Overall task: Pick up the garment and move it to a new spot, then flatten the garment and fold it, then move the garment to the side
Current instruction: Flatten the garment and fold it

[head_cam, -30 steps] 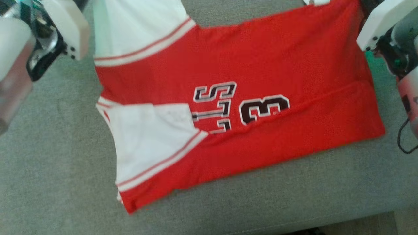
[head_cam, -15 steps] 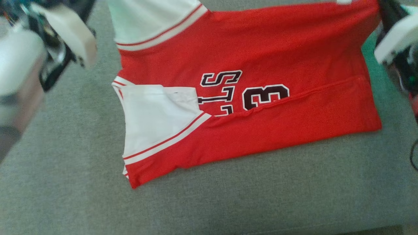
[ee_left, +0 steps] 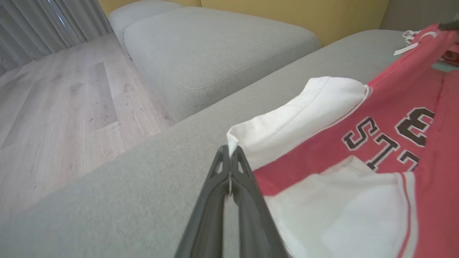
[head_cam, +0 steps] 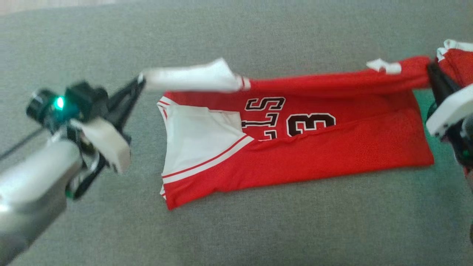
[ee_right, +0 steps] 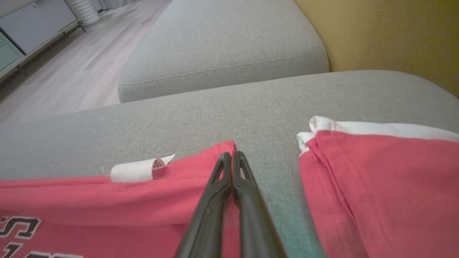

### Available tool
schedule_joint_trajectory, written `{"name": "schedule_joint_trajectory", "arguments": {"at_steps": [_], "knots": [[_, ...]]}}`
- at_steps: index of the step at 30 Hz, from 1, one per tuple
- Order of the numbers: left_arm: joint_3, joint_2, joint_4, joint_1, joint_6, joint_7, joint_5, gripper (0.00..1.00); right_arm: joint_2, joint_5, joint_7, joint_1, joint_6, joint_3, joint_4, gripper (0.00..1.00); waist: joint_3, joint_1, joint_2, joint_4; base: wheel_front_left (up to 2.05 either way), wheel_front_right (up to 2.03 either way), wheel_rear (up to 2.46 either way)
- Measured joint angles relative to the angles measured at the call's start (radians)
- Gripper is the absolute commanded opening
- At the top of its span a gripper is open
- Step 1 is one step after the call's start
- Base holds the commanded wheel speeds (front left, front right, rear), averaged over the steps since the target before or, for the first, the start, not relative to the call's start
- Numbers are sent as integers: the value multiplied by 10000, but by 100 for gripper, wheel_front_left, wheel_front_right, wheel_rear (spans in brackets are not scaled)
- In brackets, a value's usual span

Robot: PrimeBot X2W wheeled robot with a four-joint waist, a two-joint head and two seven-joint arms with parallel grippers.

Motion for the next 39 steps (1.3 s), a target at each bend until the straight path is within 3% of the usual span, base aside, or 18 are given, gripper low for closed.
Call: {"name": "schedule_joint_trajectory", "arguments": {"at_steps": [7, 14, 26, 27, 28, 29, 30, 36, 39], "knots": [[-111, 759, -2048, 1522, 1206, -35, -412, 0, -17, -23, 52, 1381, 0, -596, -512, 0, -365, 1, 0, 232, 0, 0, 0], [-182, 976, -3183, 2461, 2063, -184, -593, 0, 50, -301, 272, 2408, 0, -1406, -1024, 0, -418, 2, 0, 362, 0, 0, 0], [-184, 548, -3041, 3777, 2443, -838, -1283, 0, 884, -966, 800, 3183, 0, -2479, -1296, 0, -175, 3, 0, 263, 0, 0, 0], [-165, 449, -2928, 3866, 2443, -901, -1298, 4, 947, -1007, 800, 3193, 0, -2504, -1333, 0, -170, 3, 0, 247, 0, 0, 0], [-140, 334, -2807, 3949, 2443, -965, -1354, 31, 988, -1053, 800, 3236, 0, -2506, -1394, 3, -175, 3, 0, 233, 0, 0, 0], [-104, 222, -2685, 4029, 2441, -1007, -1396, 56, 1022, -1097, 798, 3310, 0, -2525, -1473, 56, -189, 3, 0, 222, 0, 0, 0], [-65, 125, -2579, 4103, 2443, -1062, -1400, 100, 1053, -1143, 780, 3393, 0, -2560, -1524, 100, -215, 3, 0, 214, 0, 0, 0], [786, -621, -2102, 4742, 2890, -1319, -1290, 100, 1386, -1377, -17, 4062, 0, -3056, -1760, 100, -609, 3, 0, 165, 0, 0, 0], [1941, -1292, -1996, 5442, 3296, -1321, -470, 100, 1791, -1517, -573, 4547, 0, -3379, -1787, 100, -936, 2, 0, 143, 0, 0, 0]]}}
